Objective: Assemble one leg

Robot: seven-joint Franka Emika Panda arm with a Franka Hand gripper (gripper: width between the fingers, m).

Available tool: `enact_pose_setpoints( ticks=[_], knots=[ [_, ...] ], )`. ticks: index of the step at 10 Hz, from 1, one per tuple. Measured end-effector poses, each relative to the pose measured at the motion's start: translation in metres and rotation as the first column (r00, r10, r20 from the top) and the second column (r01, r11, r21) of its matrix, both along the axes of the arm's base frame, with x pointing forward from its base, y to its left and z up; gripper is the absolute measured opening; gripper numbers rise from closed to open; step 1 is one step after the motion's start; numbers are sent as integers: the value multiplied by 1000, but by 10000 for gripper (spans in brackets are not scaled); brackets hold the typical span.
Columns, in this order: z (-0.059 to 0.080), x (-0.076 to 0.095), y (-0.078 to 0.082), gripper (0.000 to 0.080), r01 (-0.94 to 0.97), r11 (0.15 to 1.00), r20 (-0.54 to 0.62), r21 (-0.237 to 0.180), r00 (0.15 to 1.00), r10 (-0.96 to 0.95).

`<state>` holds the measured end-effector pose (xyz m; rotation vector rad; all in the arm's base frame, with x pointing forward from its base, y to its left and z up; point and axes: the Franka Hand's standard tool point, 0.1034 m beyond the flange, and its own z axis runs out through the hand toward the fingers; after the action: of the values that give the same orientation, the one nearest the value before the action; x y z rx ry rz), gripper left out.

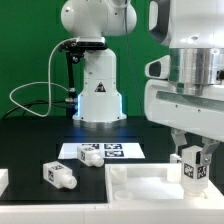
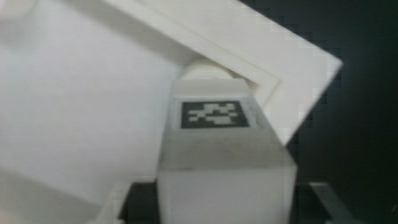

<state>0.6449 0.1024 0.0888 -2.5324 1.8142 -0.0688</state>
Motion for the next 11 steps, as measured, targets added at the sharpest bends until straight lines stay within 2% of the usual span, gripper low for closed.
enact_pose_setpoints(
  ticks=[2, 3, 4, 5, 6, 7, 8, 11],
  knots=[
    [0, -4, 3, 285, 301, 953, 23, 31, 953, -302],
    [0, -5, 2, 285, 375, 926, 25, 45, 926, -376],
    [0, -5, 2, 286, 360, 932, 24, 42, 932, -361],
    [-1, -6, 3, 369, 301, 953, 23, 34, 953, -302],
    [-1, -10, 7, 506, 182, 983, 0, 11, 983, -182],
    [1, -9, 10, 506, -21, 1000, -7, -13, 1000, 21],
    [1, -10, 13, 628, -228, 973, -16, -31, 974, 228],
    [1, -10, 11, 648, -406, 913, -31, -35, 914, 405]
  ],
)
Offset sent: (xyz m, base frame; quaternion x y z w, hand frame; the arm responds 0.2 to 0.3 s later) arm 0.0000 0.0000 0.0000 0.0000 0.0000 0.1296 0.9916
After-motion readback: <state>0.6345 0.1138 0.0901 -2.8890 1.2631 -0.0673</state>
